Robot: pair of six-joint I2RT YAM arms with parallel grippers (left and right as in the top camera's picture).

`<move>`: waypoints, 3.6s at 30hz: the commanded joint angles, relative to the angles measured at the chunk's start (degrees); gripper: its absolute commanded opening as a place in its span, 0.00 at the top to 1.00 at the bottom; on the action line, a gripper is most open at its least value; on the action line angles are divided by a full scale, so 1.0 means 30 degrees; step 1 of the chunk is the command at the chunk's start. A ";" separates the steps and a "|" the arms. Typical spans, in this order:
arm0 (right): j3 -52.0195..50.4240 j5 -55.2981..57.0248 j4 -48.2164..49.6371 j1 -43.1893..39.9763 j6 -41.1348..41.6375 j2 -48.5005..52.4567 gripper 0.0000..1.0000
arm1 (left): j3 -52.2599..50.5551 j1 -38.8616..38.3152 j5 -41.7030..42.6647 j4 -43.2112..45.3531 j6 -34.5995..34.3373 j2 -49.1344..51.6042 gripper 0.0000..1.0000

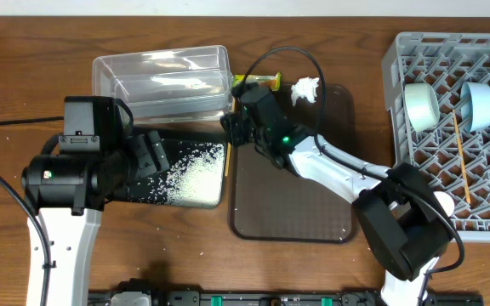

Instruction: Sort waste into correct bins and load items into the dishwasher rack

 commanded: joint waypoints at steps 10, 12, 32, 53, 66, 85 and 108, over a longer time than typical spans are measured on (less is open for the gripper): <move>0.0313 -0.0867 0.3650 0.0197 0.1625 0.2747 0.55 | 0.0029 0.0087 -0.0240 -0.0007 -0.0095 0.0007 0.11; 0.0306 -0.0860 0.3934 0.0233 0.1763 0.3162 0.55 | 0.0029 0.0087 -0.0240 -0.0007 -0.0095 0.0007 0.11; 0.0313 -0.1464 0.1938 0.0175 0.0933 0.3555 0.54 | 0.0029 0.0087 -0.0240 -0.0007 -0.0095 0.0007 0.11; 0.0707 0.3767 -0.4408 0.0627 0.2907 -0.1872 0.70 | 0.0029 0.0087 -0.0240 -0.0007 -0.0095 0.0007 0.10; 0.1297 0.4714 -0.5493 0.2710 -0.0882 -0.1785 0.34 | 0.0029 0.0087 -0.0240 -0.0007 -0.0095 0.0007 0.11; 0.6608 0.3432 -0.9748 0.0947 0.1610 0.3118 0.52 | 0.0029 0.0087 -0.0240 -0.0007 -0.0095 0.0007 0.11; 0.6586 0.3104 -1.1300 0.0984 0.3235 0.4991 0.81 | 0.0029 0.0087 -0.0240 -0.0007 -0.0095 0.0007 0.11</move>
